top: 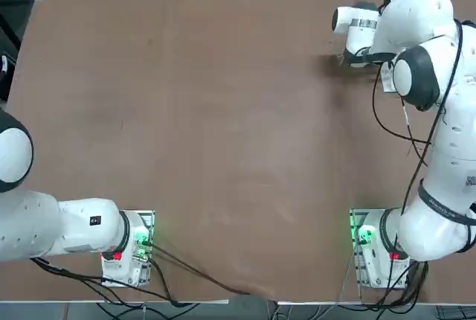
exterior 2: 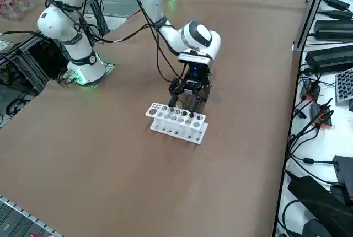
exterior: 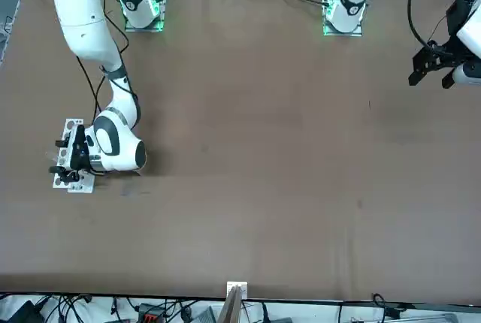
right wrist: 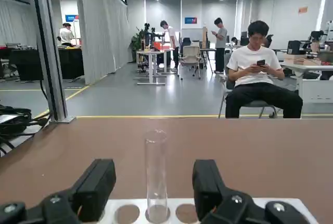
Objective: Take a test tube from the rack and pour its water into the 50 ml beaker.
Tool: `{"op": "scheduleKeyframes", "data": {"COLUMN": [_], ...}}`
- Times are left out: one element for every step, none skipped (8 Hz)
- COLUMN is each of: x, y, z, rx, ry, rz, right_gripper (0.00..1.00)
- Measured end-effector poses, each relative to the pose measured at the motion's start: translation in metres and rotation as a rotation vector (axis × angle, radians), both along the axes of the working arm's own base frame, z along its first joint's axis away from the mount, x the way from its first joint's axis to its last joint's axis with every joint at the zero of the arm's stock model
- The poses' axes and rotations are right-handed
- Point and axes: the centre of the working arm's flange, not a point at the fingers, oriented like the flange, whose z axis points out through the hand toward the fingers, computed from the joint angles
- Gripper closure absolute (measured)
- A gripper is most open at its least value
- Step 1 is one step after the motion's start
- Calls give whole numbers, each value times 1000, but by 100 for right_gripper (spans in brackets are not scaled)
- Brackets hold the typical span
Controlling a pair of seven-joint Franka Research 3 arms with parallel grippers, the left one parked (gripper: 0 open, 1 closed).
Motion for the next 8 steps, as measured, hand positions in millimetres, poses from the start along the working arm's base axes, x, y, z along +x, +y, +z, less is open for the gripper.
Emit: {"op": "scheduleKeyframes", "data": {"x": [-1, -1, -1, -1, -1, -1, -1, -1], "y": [-3, -6, -8, -9, -9, -10, -11, -12], "z": [-7, -12, -13, -14, -14, -15, -16, -16], "rx": [-14, -23, -28, -29, -30, -33, -38, -40], "ry": [9, 15, 16, 16, 17, 20, 21, 21], "rz": [8, 12, 14, 14, 14, 17, 21, 22], "right_gripper": [16, 17, 19, 24, 24, 33, 34, 38]}}
